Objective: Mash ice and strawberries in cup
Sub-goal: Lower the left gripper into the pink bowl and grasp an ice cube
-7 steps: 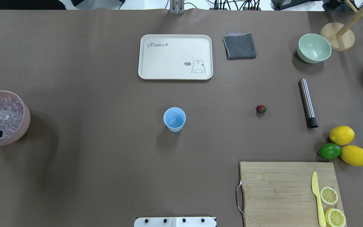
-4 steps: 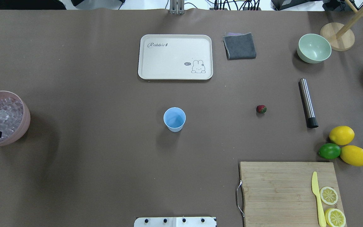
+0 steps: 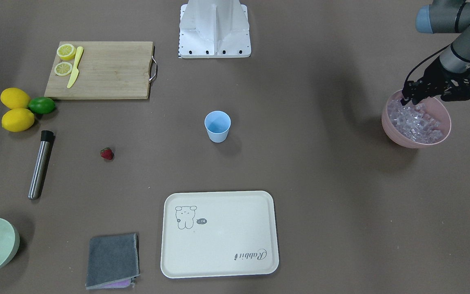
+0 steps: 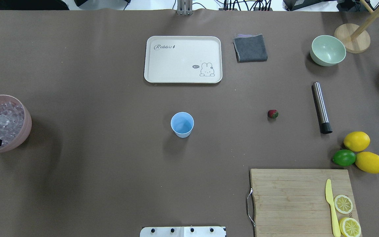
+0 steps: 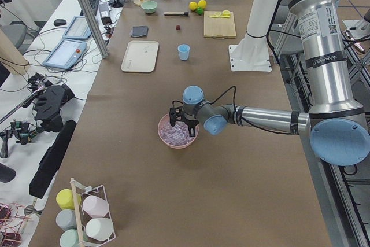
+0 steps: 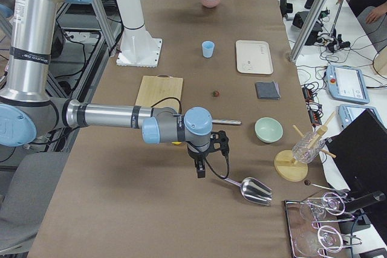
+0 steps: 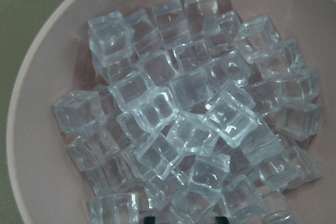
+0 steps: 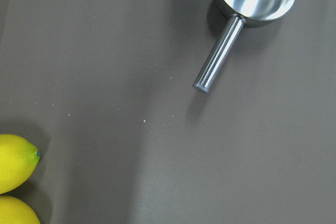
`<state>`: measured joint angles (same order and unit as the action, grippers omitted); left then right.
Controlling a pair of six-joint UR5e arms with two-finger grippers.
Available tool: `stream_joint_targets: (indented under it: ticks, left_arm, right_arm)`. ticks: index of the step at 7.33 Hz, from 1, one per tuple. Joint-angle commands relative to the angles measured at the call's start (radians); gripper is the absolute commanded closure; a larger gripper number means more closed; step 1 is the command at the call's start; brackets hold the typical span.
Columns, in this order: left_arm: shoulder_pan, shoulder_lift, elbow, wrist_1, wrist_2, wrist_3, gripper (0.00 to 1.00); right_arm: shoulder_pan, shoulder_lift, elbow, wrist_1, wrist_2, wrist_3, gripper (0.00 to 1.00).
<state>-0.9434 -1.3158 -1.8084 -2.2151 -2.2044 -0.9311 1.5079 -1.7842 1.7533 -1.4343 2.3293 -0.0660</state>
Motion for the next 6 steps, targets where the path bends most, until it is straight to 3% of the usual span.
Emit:
stream_joint_targets:
  ticks: [1,4,5,6]
  left_arm:
    - [0.002,0.000,-0.003,0.000,0.000,0.000,1.00]
    - [-0.012,-0.017,-0.006,0.021,-0.039,0.037,1.00]
    - [-0.061,-0.075,-0.018,0.099,-0.096,0.084,1.00]
    - [-0.119,-0.173,-0.054,0.255,-0.133,0.142,1.00]
  right_arm:
    - [0.000,0.000,0.002,0.000,0.004,0.000,0.00]
    - [0.002,-0.001,0.008,-0.001,0.005,0.000,0.00]
    - [0.000,-0.001,0.006,-0.002,0.005,0.000,0.00]
    - [0.000,0.000,0.008,-0.002,0.005,0.002,0.00]
